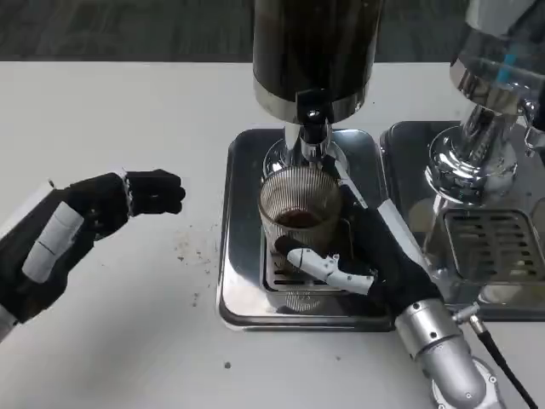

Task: Grasp the cup under the faucet to collect the drink, then remove the cup.

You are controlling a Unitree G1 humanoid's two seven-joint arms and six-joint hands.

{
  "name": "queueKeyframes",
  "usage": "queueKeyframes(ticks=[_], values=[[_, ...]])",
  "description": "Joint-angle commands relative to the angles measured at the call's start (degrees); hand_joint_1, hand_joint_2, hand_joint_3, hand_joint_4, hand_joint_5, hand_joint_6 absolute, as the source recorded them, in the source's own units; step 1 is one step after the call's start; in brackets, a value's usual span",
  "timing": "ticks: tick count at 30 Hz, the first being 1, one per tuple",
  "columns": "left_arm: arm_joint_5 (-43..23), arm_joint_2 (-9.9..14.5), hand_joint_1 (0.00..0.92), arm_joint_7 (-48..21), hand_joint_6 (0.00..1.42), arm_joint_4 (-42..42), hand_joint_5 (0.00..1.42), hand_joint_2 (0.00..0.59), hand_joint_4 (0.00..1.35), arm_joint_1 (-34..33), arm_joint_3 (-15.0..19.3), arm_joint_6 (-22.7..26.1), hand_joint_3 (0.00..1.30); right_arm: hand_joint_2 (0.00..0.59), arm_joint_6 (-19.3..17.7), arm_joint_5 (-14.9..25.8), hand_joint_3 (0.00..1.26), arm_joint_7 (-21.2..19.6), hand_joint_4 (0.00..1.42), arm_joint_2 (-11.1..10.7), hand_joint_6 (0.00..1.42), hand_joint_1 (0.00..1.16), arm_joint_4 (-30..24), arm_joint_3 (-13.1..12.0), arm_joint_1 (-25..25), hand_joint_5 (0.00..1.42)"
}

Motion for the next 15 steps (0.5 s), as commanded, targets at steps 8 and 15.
queueKeyframes(ticks=[8,15], values=[[0.96,0.79,0.0,0.55,0.24,0.12,0.36,0.1,0.38,0.95,0.25,0.2,0.44,0.2,1.54,-3.26,0.12,-3.94,0.18,0.58,0.35,0.71,1.64,1.96,0.0,0.29],[0.99,0.84,0.0,0.58,0.24,0.0,0.36,0.101,0.39,1.1,0.29,0.27,0.44,0.195,0.98,-5.22,0.26,-9.36,0.37,1.56,0.73,0.74,2.25,2.58,0.51,0.51]])
